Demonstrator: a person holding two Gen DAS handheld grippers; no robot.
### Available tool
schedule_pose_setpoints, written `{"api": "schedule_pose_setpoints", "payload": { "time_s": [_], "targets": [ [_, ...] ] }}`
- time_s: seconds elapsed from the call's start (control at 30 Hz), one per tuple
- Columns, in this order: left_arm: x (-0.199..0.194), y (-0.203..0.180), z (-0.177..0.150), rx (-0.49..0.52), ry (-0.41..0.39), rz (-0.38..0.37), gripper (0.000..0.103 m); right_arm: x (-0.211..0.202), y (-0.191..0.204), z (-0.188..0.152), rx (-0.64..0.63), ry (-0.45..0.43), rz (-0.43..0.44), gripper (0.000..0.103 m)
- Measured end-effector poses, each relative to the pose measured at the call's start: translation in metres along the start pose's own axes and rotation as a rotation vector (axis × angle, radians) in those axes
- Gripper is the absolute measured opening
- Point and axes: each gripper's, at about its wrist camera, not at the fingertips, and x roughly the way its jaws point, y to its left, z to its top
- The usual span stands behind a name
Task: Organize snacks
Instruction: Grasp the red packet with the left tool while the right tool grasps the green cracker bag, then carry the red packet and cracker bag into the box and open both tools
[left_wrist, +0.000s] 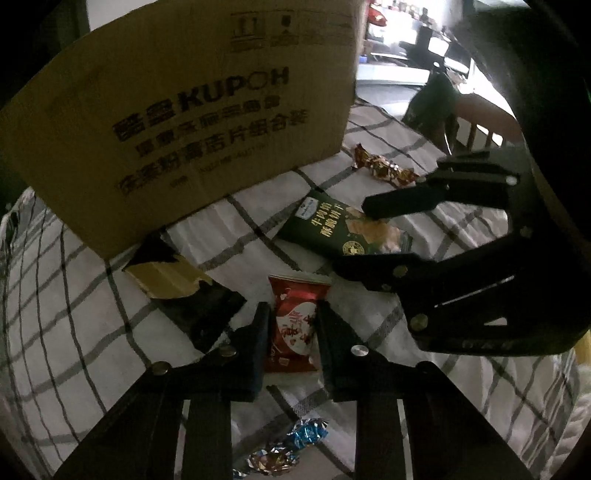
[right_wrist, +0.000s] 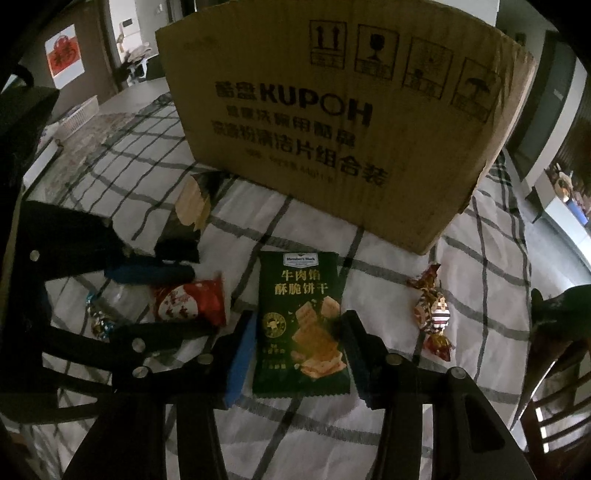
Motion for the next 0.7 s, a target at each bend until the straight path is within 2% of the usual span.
{"api": "schedule_pose_setpoints", "payload": {
  "time_s": [0.37,0.7],
  "targets": [
    [-0.026,0.007,-0.002,-0.099,-0.058,0.061,0.022,-0.010,0.001,-0.007,0.010,-0.037,-0.021,0.045],
    [-0.062,0.006,0.002,-0.158,-0.145,0.105,0.022,-0.052,-0.001,-0.008,0.075,-0.139,-0.033,0.045]
  ]
}}
